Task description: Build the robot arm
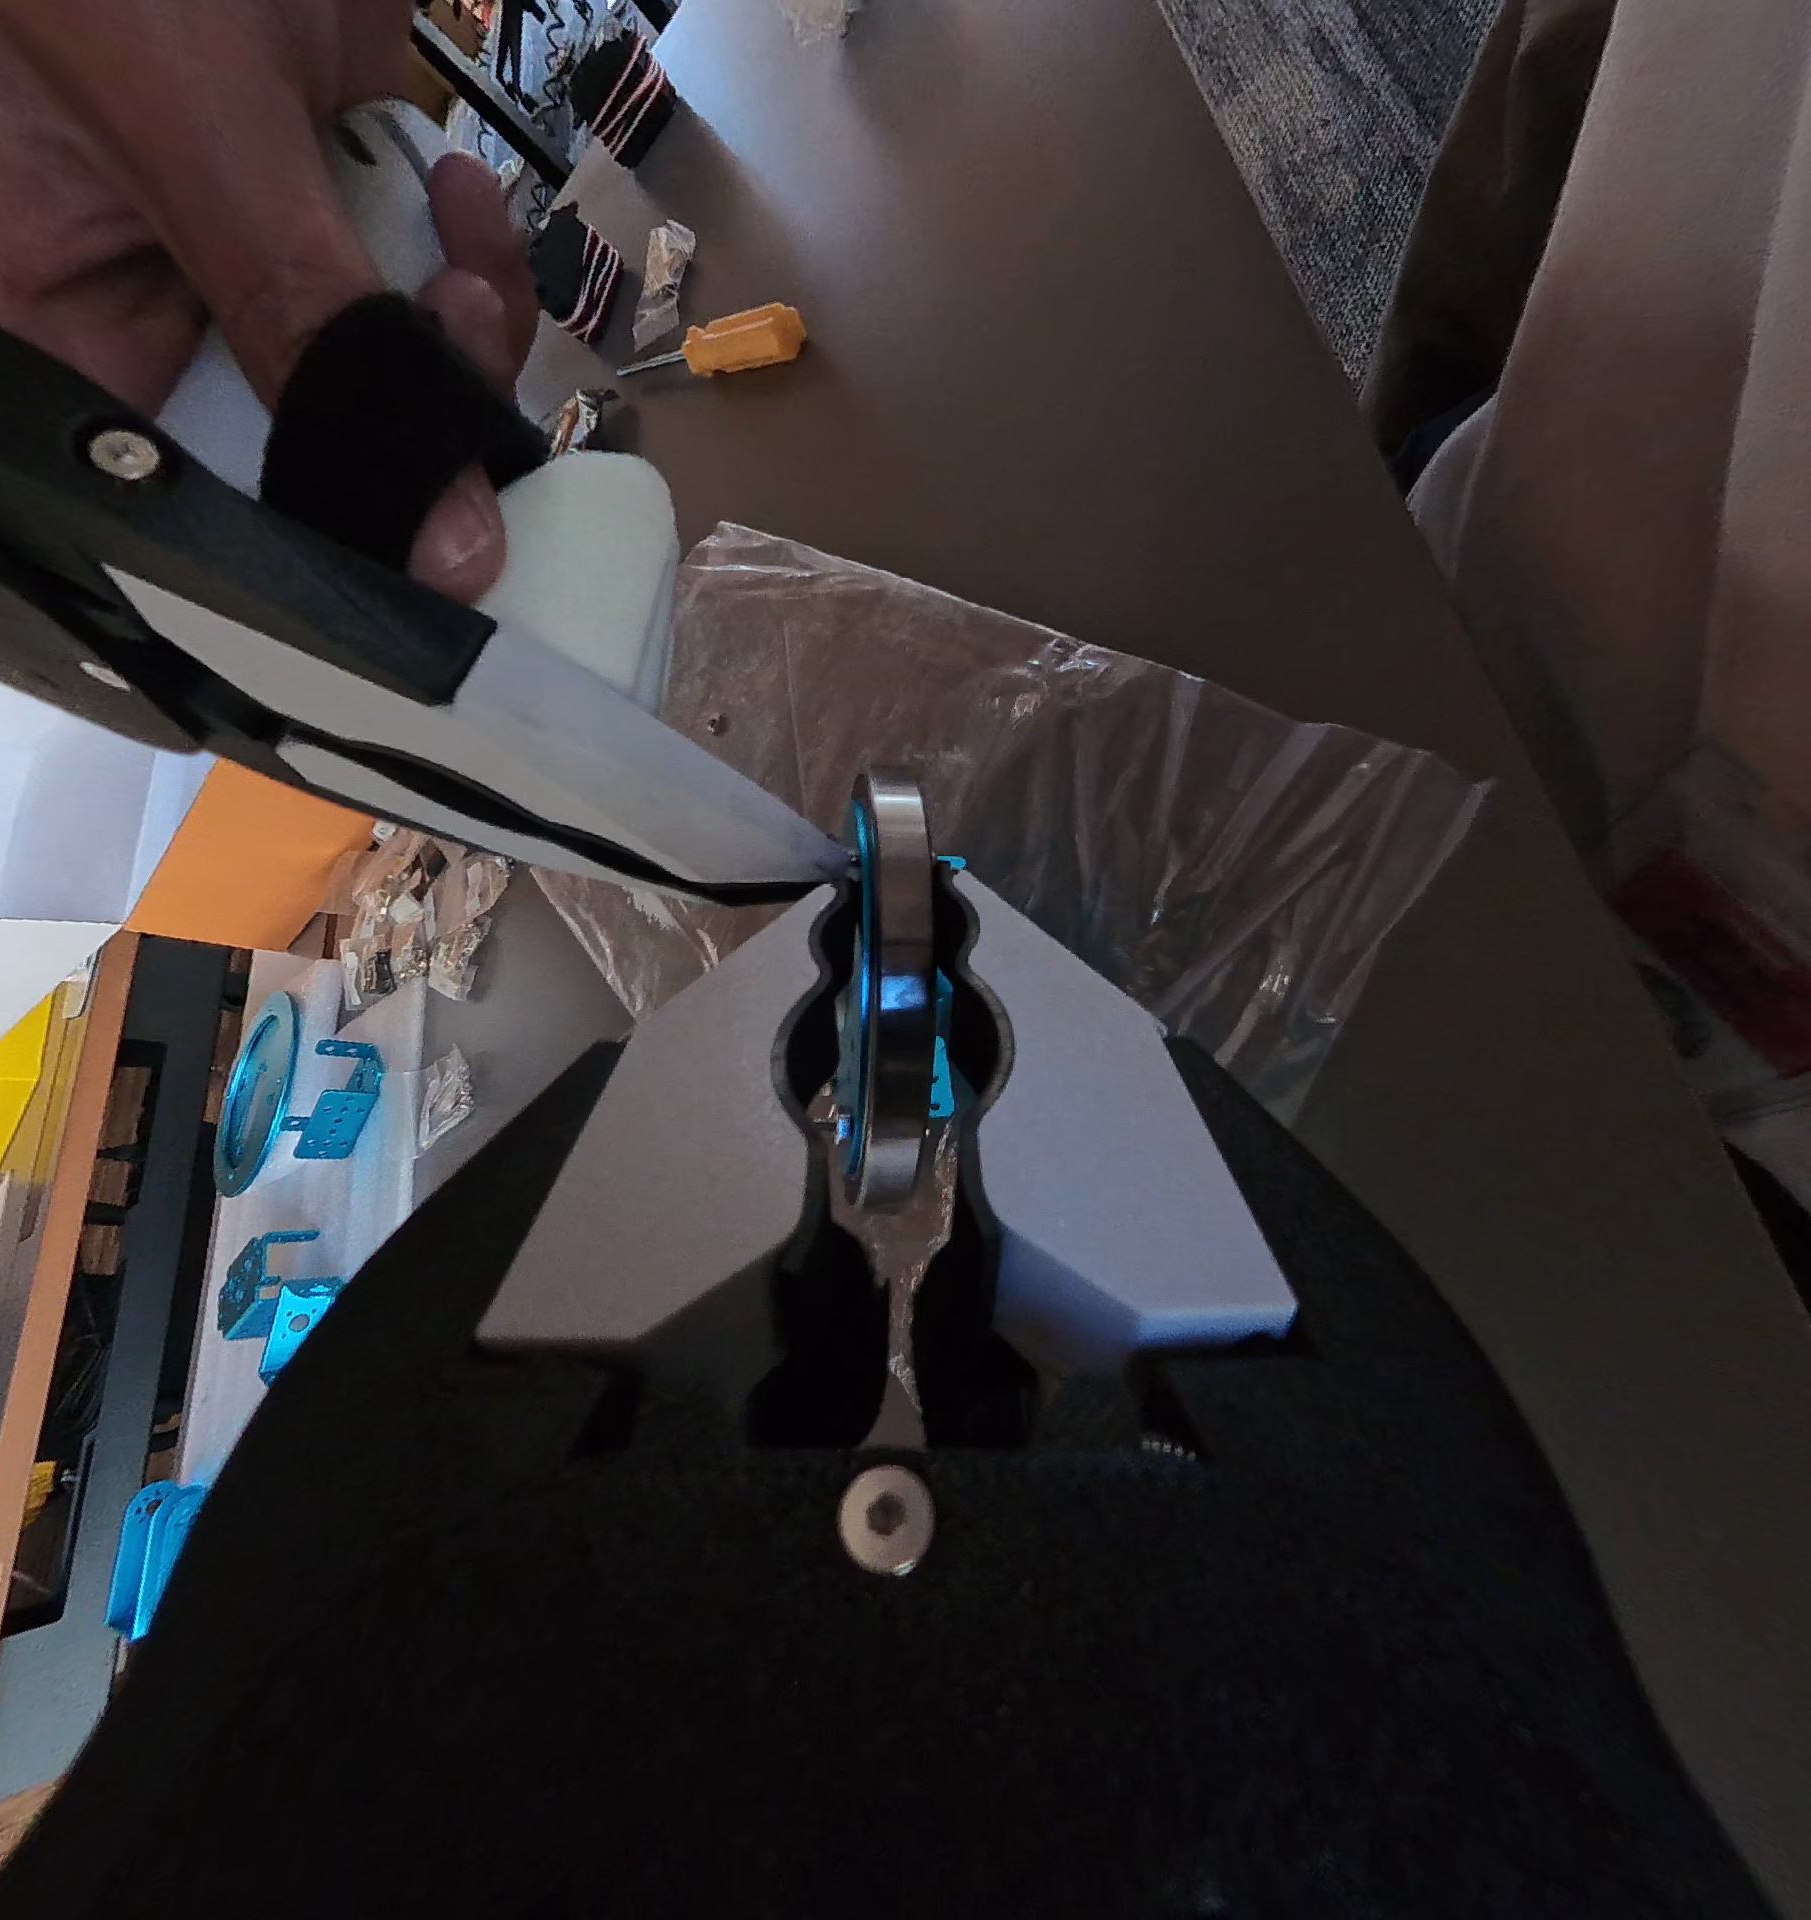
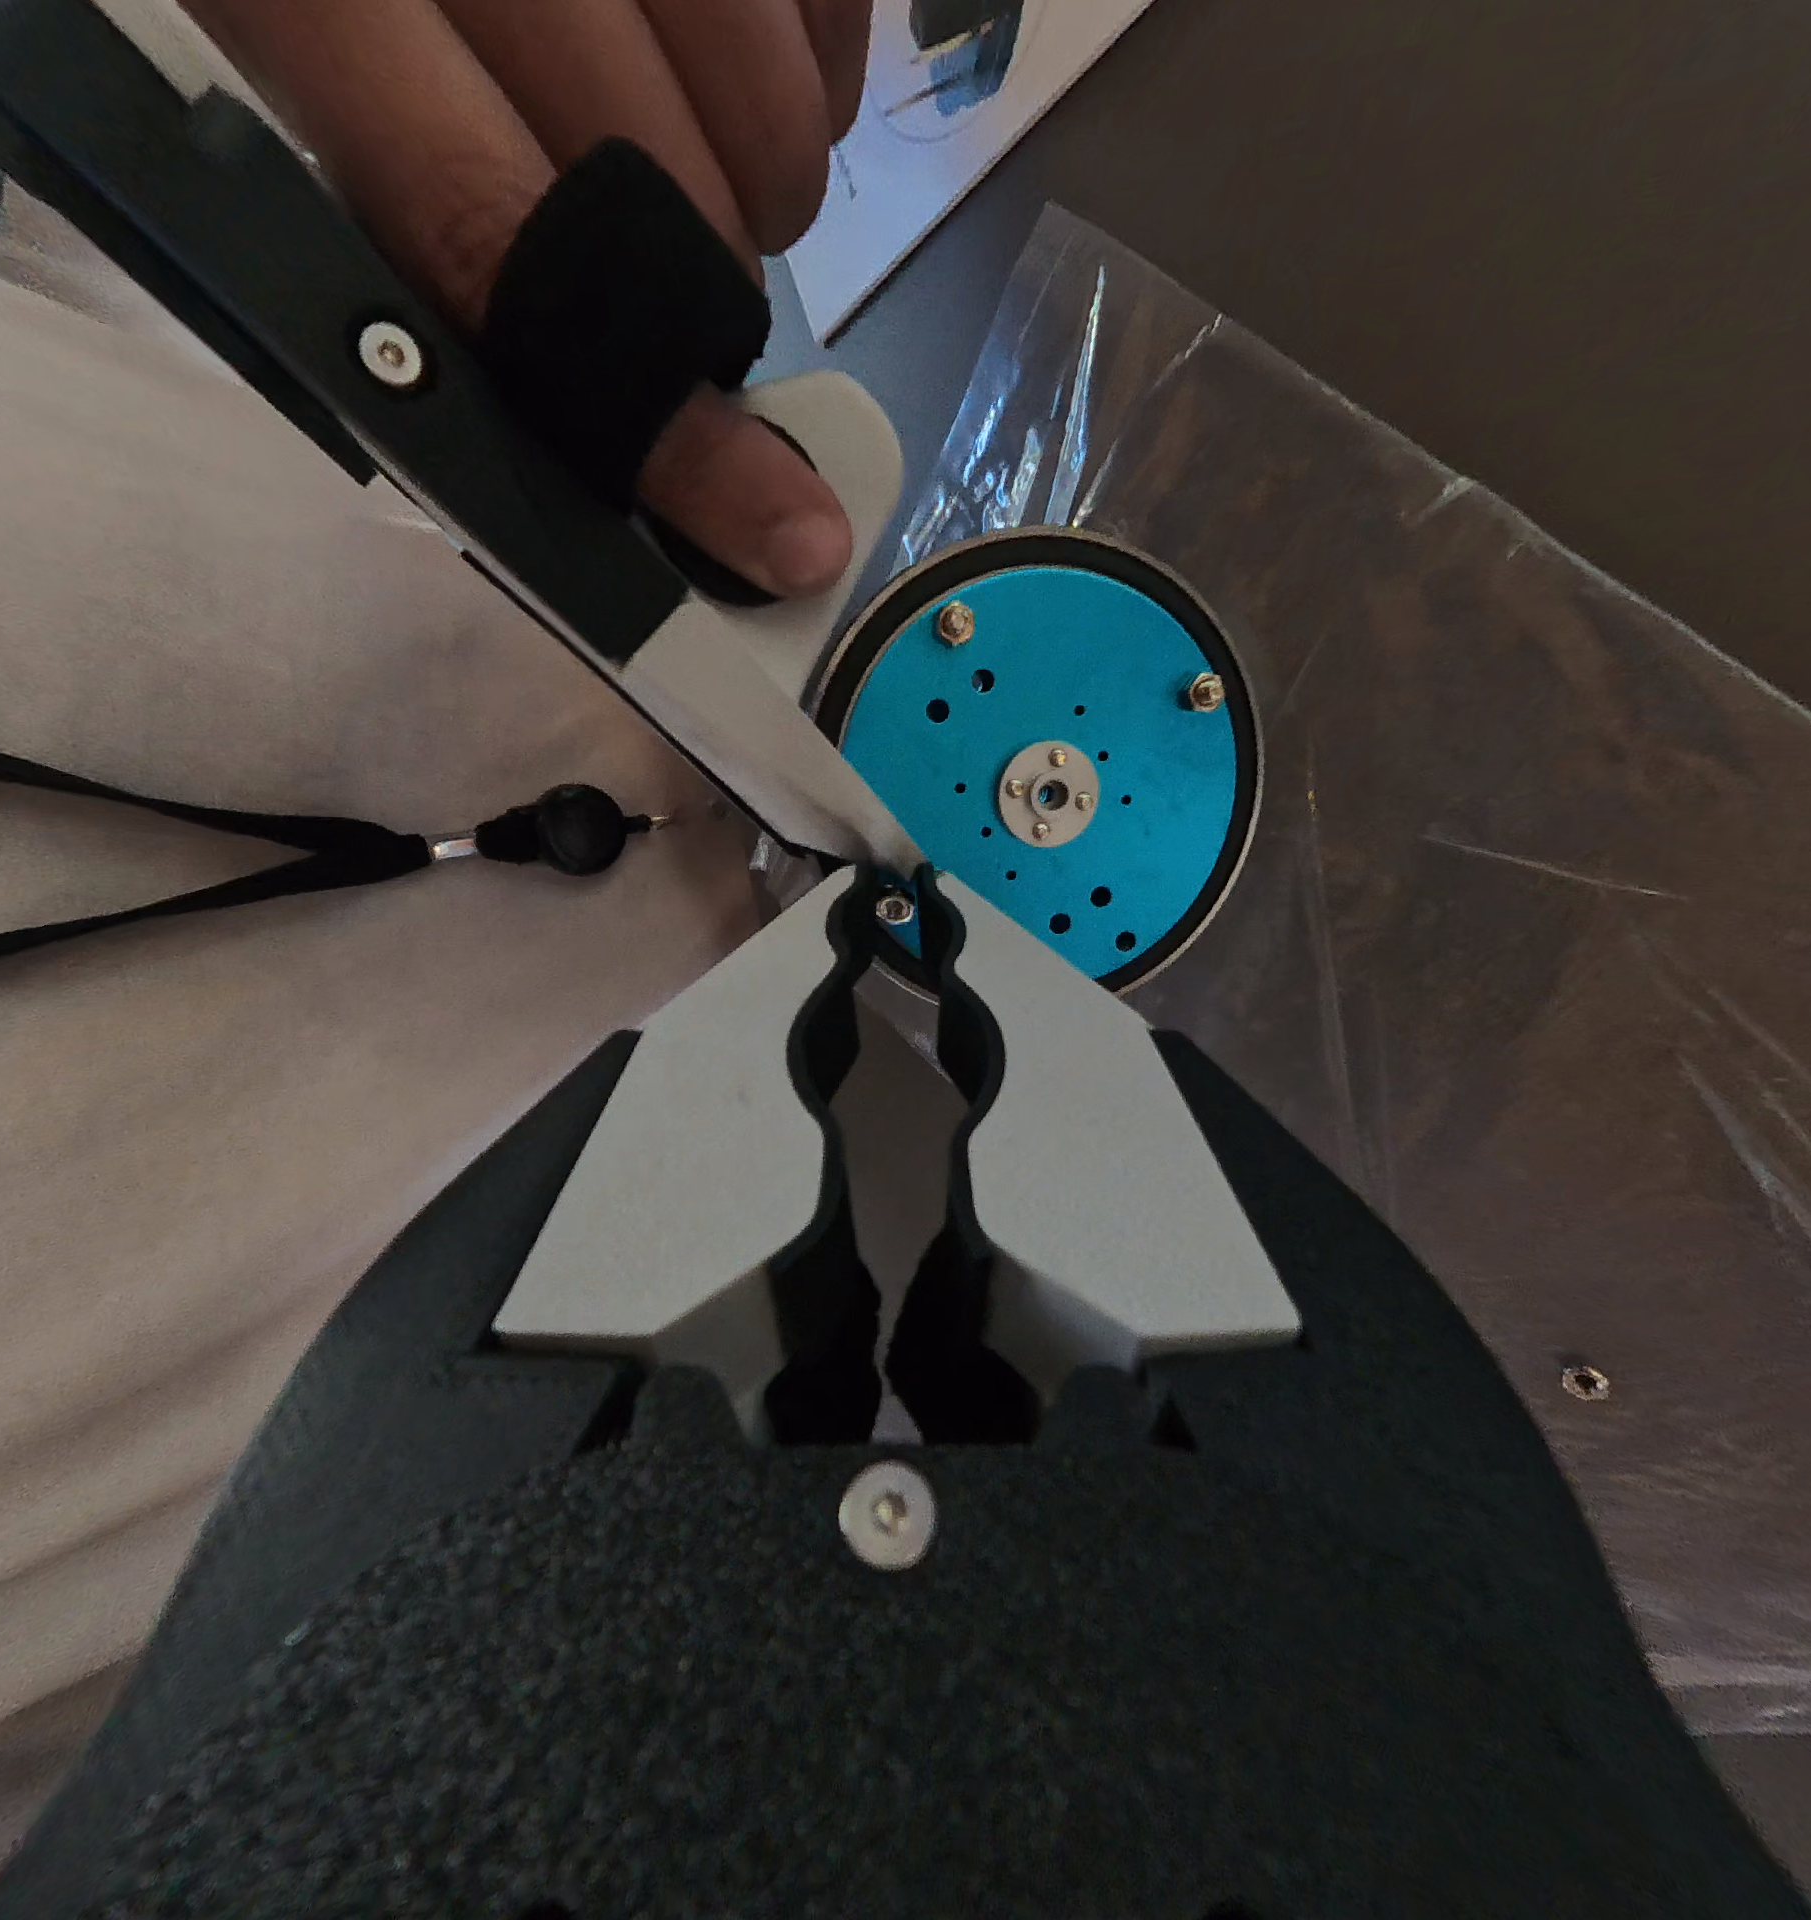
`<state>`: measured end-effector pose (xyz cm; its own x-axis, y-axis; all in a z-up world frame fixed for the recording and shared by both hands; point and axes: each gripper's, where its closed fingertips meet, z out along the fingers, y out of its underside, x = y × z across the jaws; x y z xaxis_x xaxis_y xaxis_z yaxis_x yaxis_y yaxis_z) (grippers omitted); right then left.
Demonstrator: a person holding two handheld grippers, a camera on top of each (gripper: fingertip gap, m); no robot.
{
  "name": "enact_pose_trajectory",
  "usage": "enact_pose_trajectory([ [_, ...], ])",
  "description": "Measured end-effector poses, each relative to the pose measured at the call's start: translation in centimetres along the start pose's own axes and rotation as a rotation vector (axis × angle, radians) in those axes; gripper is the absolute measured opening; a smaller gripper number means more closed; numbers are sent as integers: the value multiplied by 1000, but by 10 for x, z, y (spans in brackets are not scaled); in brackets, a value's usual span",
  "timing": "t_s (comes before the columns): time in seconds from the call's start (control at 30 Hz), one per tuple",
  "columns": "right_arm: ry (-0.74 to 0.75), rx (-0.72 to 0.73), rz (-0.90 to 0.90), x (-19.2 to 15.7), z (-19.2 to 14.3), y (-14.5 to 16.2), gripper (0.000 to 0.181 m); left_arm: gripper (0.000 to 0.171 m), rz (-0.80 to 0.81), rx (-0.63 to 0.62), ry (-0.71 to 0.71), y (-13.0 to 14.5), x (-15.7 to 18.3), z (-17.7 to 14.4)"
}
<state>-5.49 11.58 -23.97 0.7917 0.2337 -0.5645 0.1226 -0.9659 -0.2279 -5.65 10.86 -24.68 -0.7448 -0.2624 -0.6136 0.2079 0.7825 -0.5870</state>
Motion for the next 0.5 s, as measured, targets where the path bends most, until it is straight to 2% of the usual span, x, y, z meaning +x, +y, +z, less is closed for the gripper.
enact_pose_trajectory([
  [0.33,-10,119,0,-1,-12,2,16,14,7,-11,-13,2,5,-2],
  [0.5,311,281,-303,48,-28,19,14,14,-5,4,-45,5,10,-5],
])
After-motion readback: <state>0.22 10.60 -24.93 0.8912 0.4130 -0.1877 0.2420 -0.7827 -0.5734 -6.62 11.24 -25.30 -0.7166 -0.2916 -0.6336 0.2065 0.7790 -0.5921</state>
